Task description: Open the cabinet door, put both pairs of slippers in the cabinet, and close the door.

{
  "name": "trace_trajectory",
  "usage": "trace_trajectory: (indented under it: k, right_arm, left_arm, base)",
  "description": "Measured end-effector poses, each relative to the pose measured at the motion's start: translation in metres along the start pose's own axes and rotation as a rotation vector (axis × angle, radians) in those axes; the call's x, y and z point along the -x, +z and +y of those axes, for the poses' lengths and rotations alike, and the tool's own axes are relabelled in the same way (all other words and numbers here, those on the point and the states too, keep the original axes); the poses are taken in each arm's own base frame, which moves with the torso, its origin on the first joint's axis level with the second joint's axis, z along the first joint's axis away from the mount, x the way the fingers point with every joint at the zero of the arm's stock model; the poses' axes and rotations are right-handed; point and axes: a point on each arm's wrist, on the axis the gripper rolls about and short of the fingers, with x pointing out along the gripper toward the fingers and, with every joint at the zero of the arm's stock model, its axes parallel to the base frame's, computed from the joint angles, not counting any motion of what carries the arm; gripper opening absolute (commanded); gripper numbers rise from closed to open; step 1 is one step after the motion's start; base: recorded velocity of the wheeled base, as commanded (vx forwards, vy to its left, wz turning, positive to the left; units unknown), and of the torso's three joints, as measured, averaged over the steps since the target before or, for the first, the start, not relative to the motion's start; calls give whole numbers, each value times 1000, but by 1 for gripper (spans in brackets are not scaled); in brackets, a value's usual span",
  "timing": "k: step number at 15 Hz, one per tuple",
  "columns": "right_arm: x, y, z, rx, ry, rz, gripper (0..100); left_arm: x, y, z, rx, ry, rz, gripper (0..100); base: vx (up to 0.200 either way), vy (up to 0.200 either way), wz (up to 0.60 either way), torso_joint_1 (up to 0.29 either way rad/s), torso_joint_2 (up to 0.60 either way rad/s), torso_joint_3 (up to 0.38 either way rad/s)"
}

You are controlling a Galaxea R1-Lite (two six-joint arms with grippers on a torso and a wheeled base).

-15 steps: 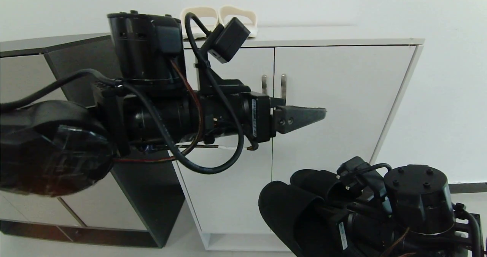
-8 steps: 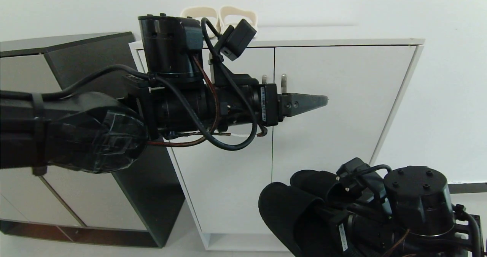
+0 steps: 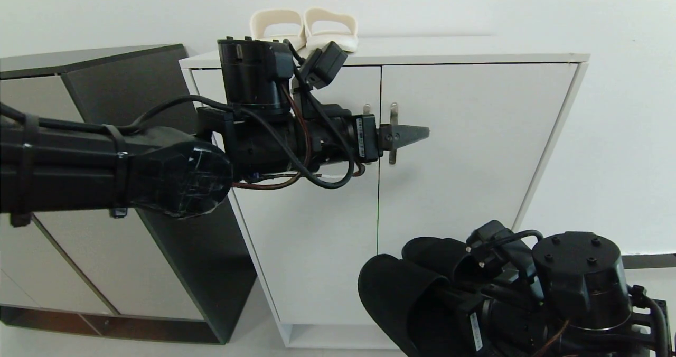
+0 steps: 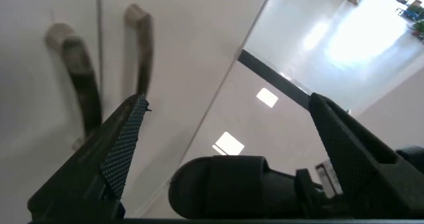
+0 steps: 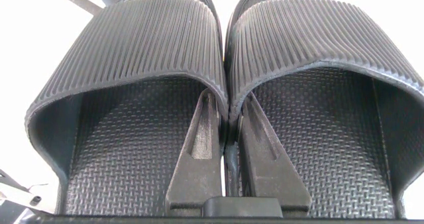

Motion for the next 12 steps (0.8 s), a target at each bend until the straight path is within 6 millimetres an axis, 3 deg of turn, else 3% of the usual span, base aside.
trace_trajectory:
  k: [9,10,12]
  right_arm:
    - [0,-2,0,1,-1,6,0]
    - [0,-2,0,1,-1,6,0]
    - [0,-2,0,1,-1,7,0]
  left_arm:
    - [-27,-3,15,3,26,-9,100]
    - [-28,-4,16,3,26,-8,0]
    - [-29,-5,17,4,29,-7,0]
  base:
    - [0,0,0,0,0,0]
    - [0,0,0,0,0,0]
    - [0,0,0,0,0,0]
